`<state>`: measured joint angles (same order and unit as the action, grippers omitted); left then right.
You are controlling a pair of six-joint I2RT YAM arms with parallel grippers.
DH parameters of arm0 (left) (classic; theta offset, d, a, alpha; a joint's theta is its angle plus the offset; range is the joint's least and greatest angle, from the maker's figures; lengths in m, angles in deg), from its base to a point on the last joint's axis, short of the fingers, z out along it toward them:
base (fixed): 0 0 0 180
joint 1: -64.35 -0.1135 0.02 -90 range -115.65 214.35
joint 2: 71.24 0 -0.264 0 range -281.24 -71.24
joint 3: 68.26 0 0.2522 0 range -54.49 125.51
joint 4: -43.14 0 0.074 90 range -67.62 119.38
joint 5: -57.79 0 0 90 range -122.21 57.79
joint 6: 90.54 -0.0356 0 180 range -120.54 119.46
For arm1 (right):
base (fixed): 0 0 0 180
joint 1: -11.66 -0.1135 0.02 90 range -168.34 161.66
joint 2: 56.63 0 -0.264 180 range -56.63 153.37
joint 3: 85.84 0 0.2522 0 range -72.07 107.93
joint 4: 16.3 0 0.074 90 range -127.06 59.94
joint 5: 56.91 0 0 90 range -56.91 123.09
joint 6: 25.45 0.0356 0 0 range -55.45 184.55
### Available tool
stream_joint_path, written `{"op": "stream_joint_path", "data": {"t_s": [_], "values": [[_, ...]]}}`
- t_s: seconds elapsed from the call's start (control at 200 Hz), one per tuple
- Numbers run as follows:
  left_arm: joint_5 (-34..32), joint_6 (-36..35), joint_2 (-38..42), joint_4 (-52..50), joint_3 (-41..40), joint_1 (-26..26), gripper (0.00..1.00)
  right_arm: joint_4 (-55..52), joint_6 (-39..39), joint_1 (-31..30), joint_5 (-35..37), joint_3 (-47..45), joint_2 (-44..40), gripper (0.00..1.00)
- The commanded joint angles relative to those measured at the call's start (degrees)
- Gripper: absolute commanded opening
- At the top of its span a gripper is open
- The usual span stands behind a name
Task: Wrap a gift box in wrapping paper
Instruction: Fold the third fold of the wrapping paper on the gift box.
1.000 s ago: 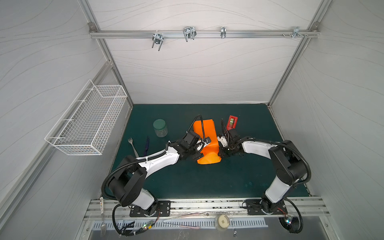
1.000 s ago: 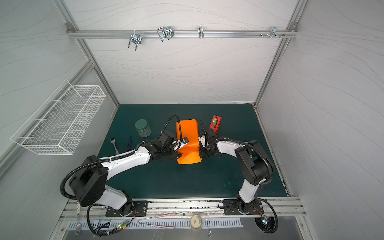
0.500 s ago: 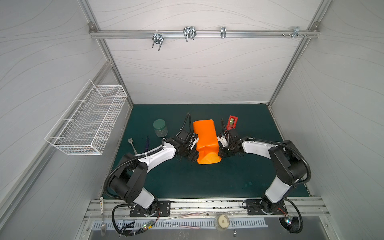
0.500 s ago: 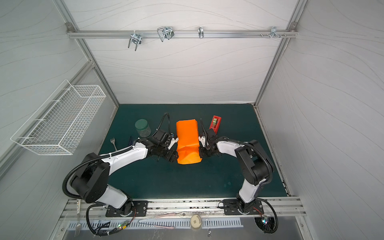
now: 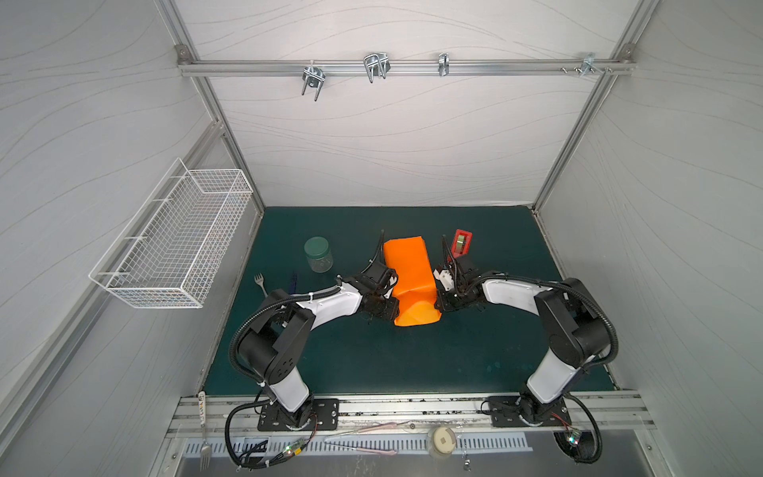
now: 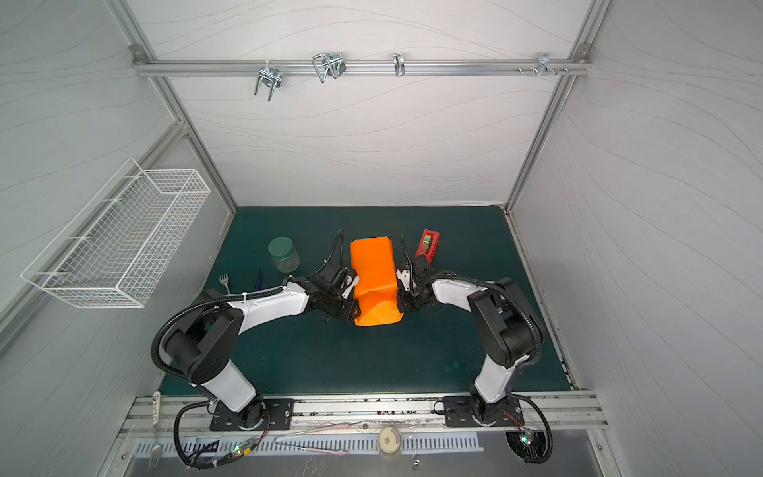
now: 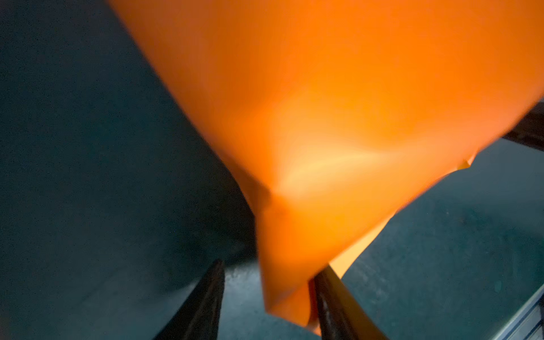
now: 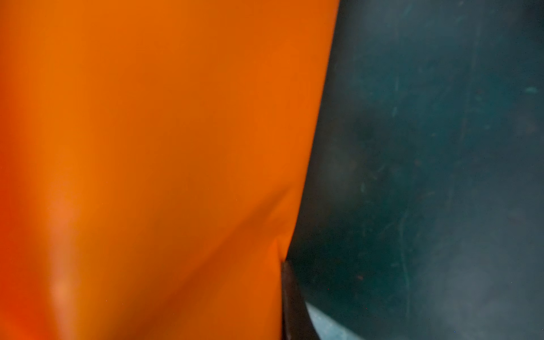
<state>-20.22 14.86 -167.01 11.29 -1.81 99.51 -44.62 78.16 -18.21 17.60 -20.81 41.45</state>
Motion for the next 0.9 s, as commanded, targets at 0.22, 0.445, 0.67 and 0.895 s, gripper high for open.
{"op": "stream_joint_path", "data": {"t_s": [0.22,0.445,0.67,0.895], "values": [[-4.44,4.58,-4.3,0.73,5.31,1.2,0.38,-0.36,0.2,0.43,-0.65,0.41,0.35,0.06],[-7.65,4.77,-6.26,1.01,5.93,1.93,0.31,-0.33,0.39,0.43,-0.98,0.49,0.02,0.07],[-8.07,5.56,-7.14,1.47,5.74,1.93,0.21,-0.46,0.61,0.44,-0.91,0.72,-0.25,0.07],[-8.12,5.73,-7.68,1.34,6.21,1.81,0.12,-0.73,0.79,0.42,-0.69,0.96,-0.26,0.08]]}}
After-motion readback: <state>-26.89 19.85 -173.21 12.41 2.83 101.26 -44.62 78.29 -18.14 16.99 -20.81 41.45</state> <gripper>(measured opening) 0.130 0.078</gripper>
